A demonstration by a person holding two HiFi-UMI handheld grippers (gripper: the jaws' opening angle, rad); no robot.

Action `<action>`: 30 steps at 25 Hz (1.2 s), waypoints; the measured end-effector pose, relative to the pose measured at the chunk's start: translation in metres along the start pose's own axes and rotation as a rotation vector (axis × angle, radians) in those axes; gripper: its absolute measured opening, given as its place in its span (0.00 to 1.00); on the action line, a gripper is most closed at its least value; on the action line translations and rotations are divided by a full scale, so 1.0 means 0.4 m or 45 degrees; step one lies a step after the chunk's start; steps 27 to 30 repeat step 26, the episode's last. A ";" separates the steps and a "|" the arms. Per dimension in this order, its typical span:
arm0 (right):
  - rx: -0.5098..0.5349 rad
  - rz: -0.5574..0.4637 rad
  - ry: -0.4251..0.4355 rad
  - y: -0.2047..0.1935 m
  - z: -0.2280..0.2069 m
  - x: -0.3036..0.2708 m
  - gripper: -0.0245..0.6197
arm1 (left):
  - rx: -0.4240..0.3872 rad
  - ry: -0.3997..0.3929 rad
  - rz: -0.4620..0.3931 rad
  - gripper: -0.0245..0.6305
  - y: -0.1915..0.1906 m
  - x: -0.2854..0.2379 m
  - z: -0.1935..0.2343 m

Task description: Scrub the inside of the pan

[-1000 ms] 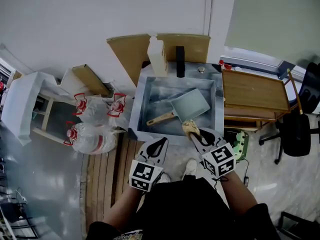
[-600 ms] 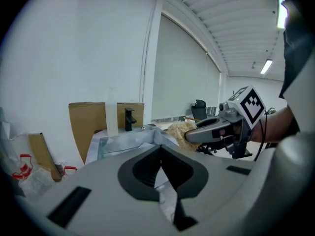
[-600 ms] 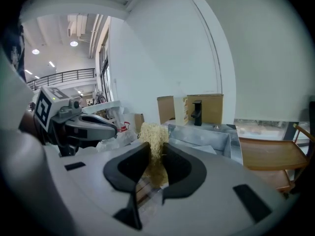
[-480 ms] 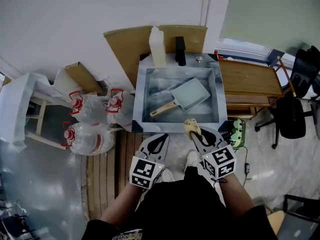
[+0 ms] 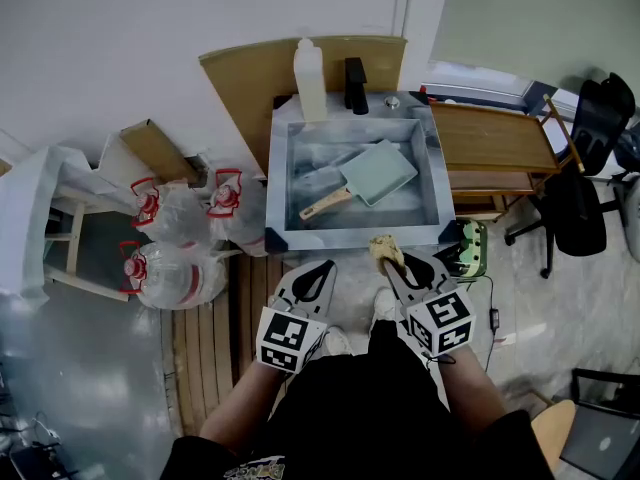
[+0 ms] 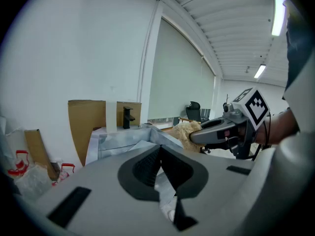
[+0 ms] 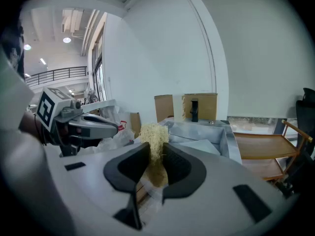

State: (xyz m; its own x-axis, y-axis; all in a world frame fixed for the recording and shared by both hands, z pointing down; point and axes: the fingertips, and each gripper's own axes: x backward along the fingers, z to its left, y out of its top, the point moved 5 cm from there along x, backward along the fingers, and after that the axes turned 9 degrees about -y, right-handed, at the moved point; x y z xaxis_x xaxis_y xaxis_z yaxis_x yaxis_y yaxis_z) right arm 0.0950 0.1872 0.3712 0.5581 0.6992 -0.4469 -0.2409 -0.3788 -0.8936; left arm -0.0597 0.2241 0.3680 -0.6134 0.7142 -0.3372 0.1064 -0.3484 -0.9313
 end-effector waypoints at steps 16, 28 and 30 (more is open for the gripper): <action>-0.004 -0.040 -0.034 0.006 0.013 0.052 0.19 | -0.032 -0.026 -0.013 0.05 0.009 0.014 -0.042; 0.000 -0.047 -0.038 -0.001 0.011 0.064 0.19 | -0.038 -0.023 -0.013 0.05 0.006 0.009 -0.051; 0.000 -0.047 -0.038 -0.001 0.011 0.064 0.19 | -0.038 -0.023 -0.013 0.05 0.006 0.009 -0.051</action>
